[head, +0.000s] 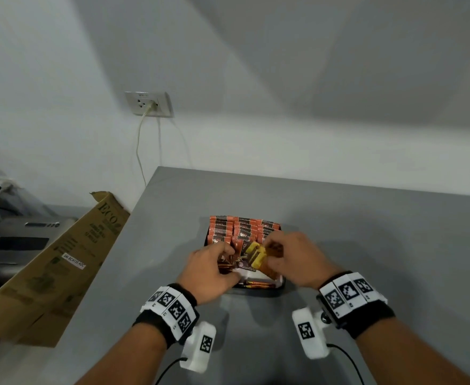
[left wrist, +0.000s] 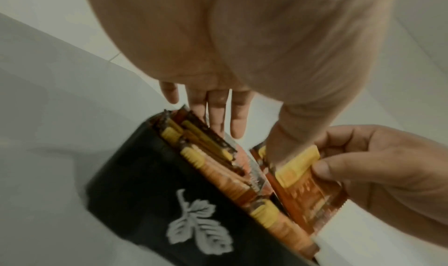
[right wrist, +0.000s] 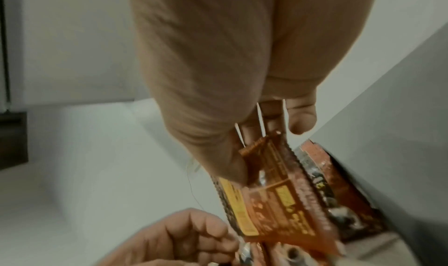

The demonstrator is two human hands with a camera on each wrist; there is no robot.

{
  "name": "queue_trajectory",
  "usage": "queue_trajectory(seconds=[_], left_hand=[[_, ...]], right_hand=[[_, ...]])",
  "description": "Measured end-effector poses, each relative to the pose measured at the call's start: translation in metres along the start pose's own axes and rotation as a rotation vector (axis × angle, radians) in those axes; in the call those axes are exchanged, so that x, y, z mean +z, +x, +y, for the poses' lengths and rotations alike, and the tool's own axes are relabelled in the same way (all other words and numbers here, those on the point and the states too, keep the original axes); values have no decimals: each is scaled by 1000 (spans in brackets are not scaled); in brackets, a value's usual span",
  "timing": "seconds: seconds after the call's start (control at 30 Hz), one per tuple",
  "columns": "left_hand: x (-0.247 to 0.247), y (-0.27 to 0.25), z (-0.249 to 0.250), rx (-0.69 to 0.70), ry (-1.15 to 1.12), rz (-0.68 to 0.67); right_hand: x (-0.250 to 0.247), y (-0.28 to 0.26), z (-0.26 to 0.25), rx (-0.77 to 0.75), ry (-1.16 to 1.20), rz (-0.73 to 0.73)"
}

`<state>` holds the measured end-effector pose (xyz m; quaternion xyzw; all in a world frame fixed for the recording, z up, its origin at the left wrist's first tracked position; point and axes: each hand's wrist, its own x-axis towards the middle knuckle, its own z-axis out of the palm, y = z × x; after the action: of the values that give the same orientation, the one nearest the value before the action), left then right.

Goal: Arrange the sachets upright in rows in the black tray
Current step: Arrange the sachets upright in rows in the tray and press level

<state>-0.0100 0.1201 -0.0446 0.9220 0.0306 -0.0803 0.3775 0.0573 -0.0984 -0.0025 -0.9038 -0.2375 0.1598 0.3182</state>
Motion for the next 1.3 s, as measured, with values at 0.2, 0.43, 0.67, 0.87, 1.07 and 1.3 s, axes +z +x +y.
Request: queue_trajectory(seconds=[0.2,0.43,0.67,0.87,1.07,1.3], left_hand=[[-3,9,45,-103,-922,68],[-8,26,66,-228,-1398,30],[-8,23,74,-242,-1386,-130],[-1,23,75,-192,-1394,-79],[-4,21,70,-196,-1352,-27],[-5,25,70,-295,-1491,-24]], right_hand=[[-4,-3,-21,74,764,138],[5,0,-34,26,437,212],[-6,11,-35,-276,-92,30],[-15,12,-33,-164,151,26],[-12,8,-21,-39,500,307],[-8,-1,-22,-111,403,407]])
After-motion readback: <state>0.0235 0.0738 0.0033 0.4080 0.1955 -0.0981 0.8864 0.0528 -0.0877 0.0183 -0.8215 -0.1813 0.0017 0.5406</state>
